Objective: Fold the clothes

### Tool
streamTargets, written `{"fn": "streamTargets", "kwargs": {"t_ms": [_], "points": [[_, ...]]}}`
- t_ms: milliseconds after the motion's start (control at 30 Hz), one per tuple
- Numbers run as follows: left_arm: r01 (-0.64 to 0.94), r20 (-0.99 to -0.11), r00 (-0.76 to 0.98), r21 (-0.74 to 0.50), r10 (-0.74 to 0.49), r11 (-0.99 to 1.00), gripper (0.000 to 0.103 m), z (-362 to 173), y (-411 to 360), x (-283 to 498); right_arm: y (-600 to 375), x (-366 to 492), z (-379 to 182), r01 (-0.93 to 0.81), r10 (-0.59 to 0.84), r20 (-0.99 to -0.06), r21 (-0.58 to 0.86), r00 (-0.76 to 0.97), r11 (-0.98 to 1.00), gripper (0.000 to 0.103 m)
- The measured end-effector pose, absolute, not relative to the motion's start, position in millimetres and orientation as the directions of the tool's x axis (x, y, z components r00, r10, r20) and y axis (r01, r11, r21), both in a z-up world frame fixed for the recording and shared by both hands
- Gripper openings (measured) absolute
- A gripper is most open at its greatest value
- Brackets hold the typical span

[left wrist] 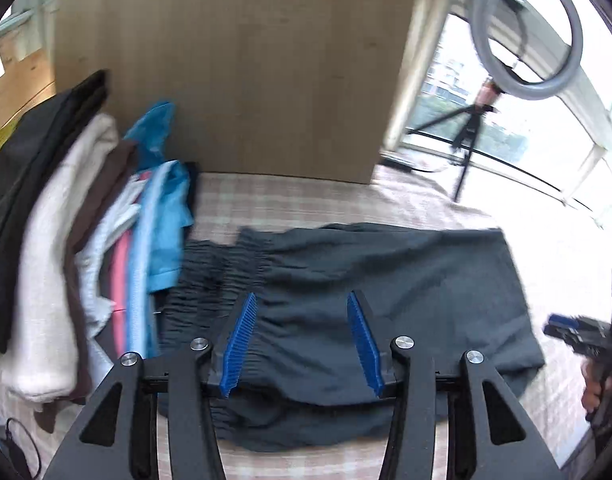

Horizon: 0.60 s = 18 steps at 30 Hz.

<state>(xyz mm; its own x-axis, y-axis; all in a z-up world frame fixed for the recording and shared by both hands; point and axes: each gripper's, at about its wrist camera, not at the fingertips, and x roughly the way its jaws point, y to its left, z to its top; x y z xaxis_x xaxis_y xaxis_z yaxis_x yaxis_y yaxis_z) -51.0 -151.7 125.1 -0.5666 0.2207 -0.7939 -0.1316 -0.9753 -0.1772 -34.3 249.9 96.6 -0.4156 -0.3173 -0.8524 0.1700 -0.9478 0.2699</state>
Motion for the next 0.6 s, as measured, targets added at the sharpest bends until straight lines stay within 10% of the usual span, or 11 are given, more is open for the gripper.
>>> {"fn": "streamTargets", "kwargs": {"t_ms": [267,600], "points": [[-0.572,-0.795,-0.289,-0.304,0.534,-0.762,0.055,89.0,66.8,-31.6,296.9,-97.8,110.9,0.126,-0.374,-0.806,0.358,-0.459,-0.925,0.049],[-0.66,-0.87,-0.393,0.041,0.298,-0.75,0.068,37.6,181.7,1.0,286.0,-175.9,59.1,0.2,-0.422,-0.849,0.374,-0.32,-0.905,0.049]]}}
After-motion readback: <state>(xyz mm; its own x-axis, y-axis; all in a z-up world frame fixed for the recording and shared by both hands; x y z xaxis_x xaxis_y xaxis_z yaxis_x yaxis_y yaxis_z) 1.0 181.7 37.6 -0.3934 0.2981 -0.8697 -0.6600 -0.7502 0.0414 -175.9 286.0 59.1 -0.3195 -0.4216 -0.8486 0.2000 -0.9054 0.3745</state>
